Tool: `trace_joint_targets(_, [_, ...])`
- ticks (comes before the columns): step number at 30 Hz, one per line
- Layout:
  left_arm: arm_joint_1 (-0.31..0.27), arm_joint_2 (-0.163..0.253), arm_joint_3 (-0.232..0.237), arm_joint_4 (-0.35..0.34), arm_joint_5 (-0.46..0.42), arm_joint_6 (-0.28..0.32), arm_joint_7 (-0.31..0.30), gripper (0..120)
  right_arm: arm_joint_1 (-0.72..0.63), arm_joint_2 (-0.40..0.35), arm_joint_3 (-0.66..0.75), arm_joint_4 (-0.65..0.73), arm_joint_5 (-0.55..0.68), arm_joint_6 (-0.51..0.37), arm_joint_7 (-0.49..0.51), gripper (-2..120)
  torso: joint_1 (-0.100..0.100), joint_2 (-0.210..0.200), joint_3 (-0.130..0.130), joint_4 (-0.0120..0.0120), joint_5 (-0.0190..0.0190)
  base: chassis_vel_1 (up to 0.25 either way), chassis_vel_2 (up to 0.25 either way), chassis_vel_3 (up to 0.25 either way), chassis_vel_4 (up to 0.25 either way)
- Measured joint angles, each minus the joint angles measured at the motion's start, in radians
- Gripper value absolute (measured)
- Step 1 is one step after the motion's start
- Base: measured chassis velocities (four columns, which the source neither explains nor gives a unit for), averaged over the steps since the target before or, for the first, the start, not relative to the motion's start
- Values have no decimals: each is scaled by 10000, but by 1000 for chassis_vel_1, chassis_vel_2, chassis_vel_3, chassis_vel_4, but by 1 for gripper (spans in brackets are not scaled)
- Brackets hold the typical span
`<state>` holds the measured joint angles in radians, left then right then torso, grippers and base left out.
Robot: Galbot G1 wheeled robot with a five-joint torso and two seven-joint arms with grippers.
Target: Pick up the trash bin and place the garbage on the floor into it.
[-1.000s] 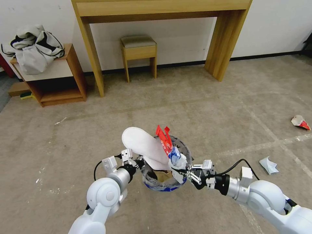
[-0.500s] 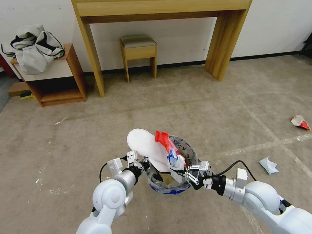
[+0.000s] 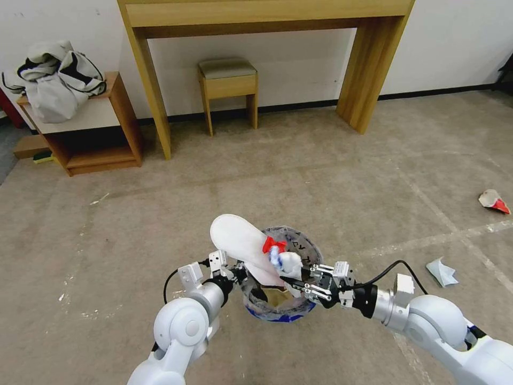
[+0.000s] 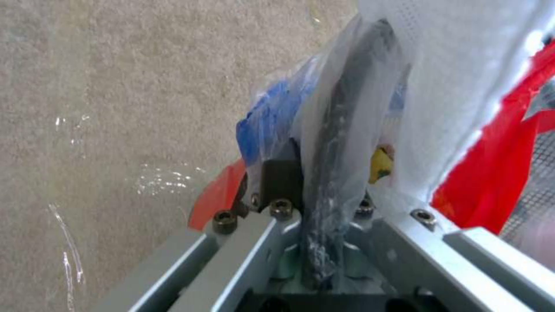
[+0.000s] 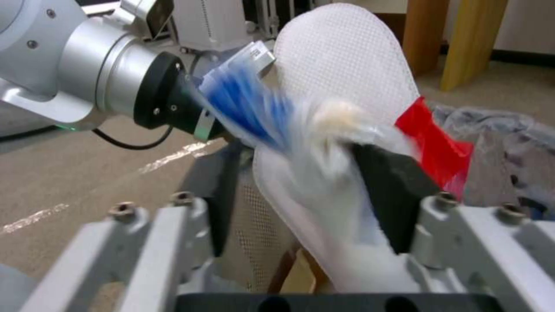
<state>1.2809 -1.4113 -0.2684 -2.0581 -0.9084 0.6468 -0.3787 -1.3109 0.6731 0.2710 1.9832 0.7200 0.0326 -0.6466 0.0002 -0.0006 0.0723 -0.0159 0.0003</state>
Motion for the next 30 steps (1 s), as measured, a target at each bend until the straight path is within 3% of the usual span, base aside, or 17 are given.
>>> trace_joint_targets(13, [30,105,-51,-37,-10,-6,8,1,-106,73,87,201,26,-65,25,99,0,0,0,0,-1,0,0,0,0])
trace_joint_targets(22, [-43,177,-73,-6,-52,-28,29,1,-6,231,-120,313,714,-188,376,100,0,0,0,0,-1,0,0,0,0])
trace_joint_targets(30, [-93,273,-138,84,-106,-44,66,1,91,27,-269,316,800,-357,-127,100,0,0,0,0,-1,0,0,0,0])
